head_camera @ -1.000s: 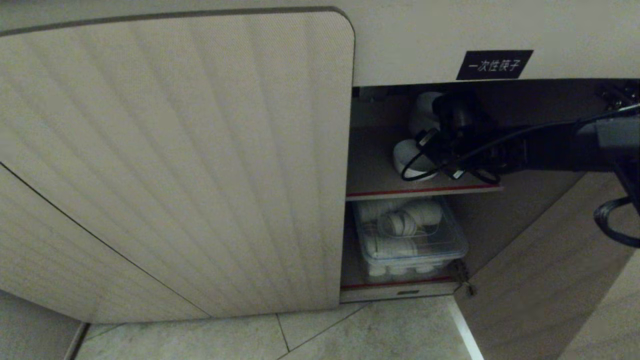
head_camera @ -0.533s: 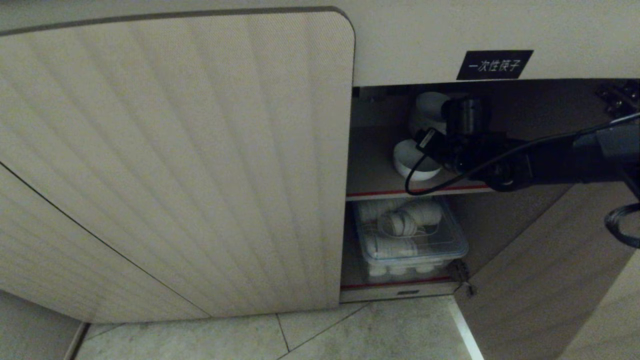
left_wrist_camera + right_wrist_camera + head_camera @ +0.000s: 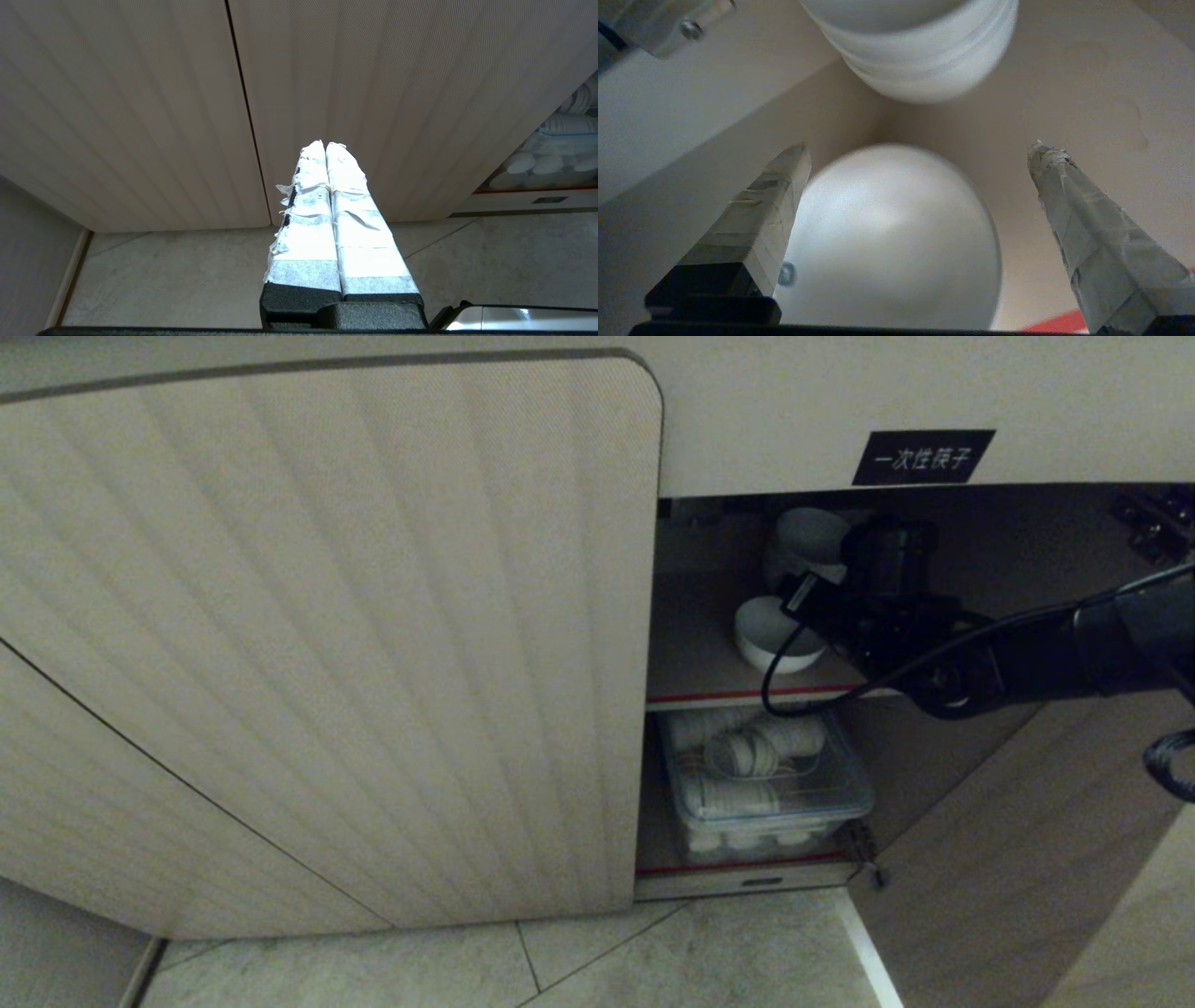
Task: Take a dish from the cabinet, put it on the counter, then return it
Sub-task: Close the cabinet door
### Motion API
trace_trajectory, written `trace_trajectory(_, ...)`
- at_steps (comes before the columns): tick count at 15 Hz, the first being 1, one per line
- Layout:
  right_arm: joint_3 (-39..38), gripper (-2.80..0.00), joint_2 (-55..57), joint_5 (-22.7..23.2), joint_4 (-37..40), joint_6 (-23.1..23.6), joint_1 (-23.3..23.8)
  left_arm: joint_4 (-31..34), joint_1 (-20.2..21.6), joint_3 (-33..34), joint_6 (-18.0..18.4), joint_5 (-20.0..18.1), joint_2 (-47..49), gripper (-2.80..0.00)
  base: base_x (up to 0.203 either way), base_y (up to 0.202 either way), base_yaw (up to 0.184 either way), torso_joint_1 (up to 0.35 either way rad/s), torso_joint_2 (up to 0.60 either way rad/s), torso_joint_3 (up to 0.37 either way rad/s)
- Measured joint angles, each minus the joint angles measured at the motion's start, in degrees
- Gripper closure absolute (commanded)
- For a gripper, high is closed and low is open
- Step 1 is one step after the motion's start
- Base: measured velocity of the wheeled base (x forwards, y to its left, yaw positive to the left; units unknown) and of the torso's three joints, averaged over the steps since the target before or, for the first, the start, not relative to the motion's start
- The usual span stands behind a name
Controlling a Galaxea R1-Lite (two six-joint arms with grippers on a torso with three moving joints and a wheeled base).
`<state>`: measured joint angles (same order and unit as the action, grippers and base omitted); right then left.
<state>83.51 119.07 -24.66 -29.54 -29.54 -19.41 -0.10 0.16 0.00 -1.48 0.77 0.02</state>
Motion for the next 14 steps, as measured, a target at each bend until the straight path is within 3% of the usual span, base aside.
trace_trajectory(5, -5.11, -2.80, -0.66, 0.00, -5.44, 0.20, -0.01, 0.02, 0.00, 0.00, 0.00, -0.02, 0.00, 0.00, 0.000, 0.000, 0.000, 0.000, 0.00, 0.000)
trace_trajectory(6, -5.63, 0.00, -0.76, 0.01, -6.15, 0.21, -0.01, 0.02, 0.00, 0.00, 0.00, 0.01, 0.00, 0.00, 0.000, 0.000, 0.000, 0.000, 0.00, 0.000)
trace_trajectory(14, -6.89, 0.00, -0.95, 0.19, -8.82, 2.83, -0.10, 0.02, 0.00, 0.00, 0.02, -0.02, 0.00, 0.00, 0.000, 0.000, 0.000, 0.000, 0.00, 0.000)
